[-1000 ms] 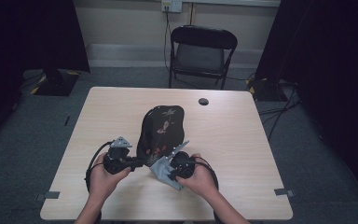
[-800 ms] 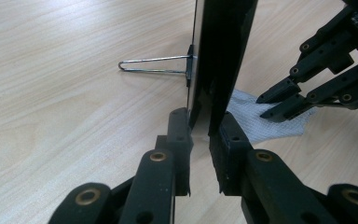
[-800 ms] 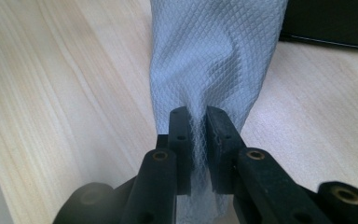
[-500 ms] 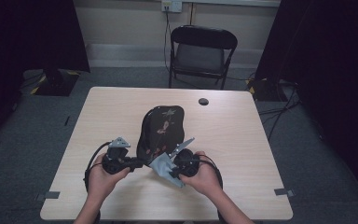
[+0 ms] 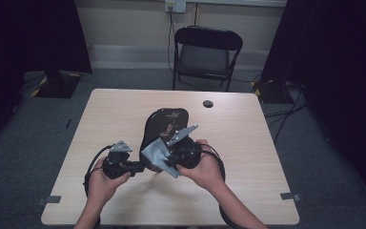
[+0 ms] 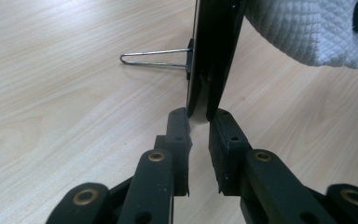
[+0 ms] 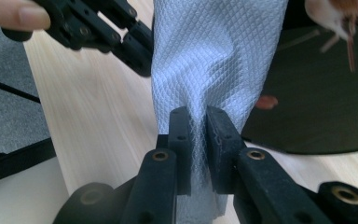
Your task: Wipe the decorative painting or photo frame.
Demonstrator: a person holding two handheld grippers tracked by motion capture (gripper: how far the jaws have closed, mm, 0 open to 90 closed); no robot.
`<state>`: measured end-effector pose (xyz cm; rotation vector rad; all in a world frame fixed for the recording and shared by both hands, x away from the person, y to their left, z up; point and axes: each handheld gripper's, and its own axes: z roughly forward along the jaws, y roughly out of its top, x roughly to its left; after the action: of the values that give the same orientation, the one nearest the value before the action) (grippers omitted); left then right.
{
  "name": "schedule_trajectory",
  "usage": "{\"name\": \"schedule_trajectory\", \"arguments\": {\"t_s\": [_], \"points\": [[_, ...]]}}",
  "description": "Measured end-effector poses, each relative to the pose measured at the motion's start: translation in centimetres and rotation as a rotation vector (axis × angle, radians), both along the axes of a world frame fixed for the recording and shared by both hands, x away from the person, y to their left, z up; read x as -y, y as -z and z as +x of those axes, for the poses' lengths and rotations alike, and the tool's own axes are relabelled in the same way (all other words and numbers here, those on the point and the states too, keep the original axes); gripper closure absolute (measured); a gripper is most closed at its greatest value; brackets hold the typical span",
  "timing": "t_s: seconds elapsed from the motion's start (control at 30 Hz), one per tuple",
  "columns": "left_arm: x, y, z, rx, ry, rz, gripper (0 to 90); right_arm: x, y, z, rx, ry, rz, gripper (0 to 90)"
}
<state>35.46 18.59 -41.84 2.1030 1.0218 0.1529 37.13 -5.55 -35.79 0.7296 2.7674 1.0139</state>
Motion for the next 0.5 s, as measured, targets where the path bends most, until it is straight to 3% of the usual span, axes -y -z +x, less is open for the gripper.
{"name": "schedule_trajectory", "arguments": {"t_s": [0.17,0.5], "points": [[-0.1,0.0,0.0,0.007,0.003,-0.001,78.3,-0.9,1.0,0.3,-0.018,0.0,-0.015,81.8],[-0.2,0.0,0.1,0.004,0.01,0.007,78.3,-0.7,5.1,0.5,-0.087,0.009,-0.068,81.9]]}}
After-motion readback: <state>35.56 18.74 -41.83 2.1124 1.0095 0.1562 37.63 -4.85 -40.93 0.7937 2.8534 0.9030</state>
